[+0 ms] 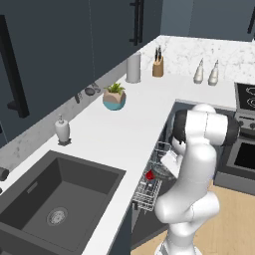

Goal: Pick up the cup and bowl from the counter, place them in the dishwasher, and close the dishwasher door.

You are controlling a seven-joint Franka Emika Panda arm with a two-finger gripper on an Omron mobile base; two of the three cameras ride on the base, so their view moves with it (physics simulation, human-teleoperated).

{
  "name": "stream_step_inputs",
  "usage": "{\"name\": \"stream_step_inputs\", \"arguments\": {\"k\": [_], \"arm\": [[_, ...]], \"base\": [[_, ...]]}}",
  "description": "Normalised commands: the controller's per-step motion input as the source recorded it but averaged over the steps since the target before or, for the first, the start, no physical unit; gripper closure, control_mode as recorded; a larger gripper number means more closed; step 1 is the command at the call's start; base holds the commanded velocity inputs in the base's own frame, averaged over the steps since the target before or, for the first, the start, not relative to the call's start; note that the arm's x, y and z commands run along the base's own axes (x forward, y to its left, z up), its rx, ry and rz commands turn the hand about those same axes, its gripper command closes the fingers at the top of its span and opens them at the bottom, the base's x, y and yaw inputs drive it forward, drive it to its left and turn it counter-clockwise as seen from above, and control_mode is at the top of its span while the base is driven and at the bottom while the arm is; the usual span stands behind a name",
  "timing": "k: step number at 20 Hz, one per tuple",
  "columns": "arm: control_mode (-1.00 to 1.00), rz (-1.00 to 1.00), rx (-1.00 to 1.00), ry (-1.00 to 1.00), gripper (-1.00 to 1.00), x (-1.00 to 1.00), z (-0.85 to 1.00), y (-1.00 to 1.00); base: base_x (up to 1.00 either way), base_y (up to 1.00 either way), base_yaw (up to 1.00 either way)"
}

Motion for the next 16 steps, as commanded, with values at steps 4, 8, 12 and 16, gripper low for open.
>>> {"name": "stream_step_inputs", "arguments": {"k": [4,8,12,16], "arm": [[-1.0,-0.13,0.16,0.24,1.0,0.35,-0.29,0.39],[-1.0,-0.21,0.11,0.26,1.0,0.17,-0.34,0.3],[-1.0,-0.23,0.08,0.21,1.0,0.16,-0.39,0.25],[-1.0,-0.24,0.01,0.13,1.0,0.23,-0.35,0.2]], "base": [[0.0,0.0,0.0],[0.0,0.0,0.0],[0.0,0.0,0.0],[0.0,0.0,0.0]]}}
